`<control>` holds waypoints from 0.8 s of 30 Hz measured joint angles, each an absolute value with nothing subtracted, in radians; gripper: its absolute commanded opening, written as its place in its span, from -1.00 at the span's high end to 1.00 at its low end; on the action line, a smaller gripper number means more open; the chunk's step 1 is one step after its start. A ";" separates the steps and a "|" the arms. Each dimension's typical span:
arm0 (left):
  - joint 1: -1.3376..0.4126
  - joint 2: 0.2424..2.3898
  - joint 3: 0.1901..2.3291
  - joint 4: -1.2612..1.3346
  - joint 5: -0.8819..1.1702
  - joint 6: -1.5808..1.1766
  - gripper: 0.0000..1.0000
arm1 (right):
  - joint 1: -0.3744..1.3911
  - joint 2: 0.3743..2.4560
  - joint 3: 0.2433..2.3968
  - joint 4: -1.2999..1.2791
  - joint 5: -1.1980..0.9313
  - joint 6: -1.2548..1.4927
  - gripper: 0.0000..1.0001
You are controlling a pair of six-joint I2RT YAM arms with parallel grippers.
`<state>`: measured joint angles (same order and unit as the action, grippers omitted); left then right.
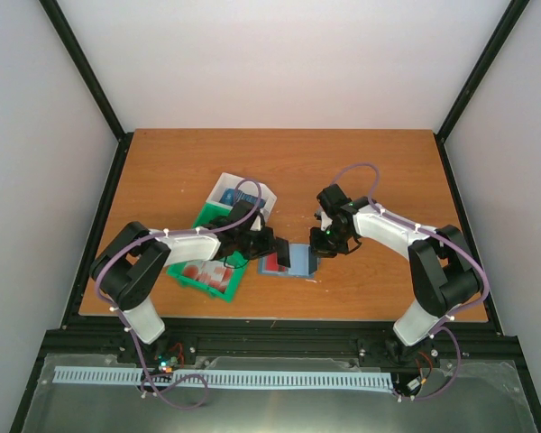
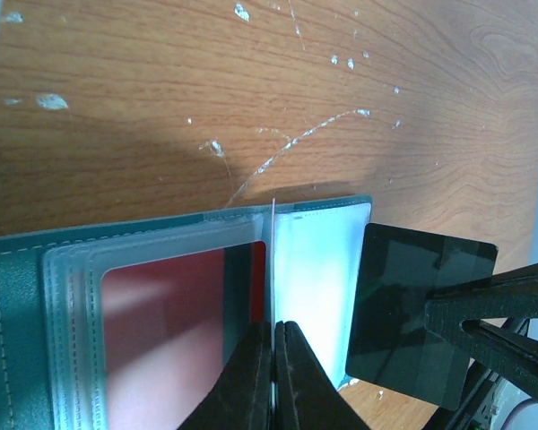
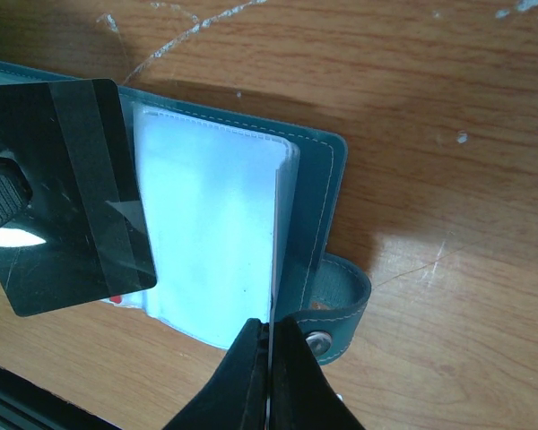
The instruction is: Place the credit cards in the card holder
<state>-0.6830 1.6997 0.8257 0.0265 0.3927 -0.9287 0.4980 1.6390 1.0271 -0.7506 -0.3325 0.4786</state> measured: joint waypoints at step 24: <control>-0.689 1.748 0.793 0.119 0.472 -1.058 0.98 | 0.498 1.639 1.011 -0.733 -0.354 0.479 0.94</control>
<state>-0.6891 1.7481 0.7933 0.1192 0.4721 -1.0576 0.4980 1.6390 1.0111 -0.7330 -0.3542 0.4786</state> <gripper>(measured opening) 0.027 0.031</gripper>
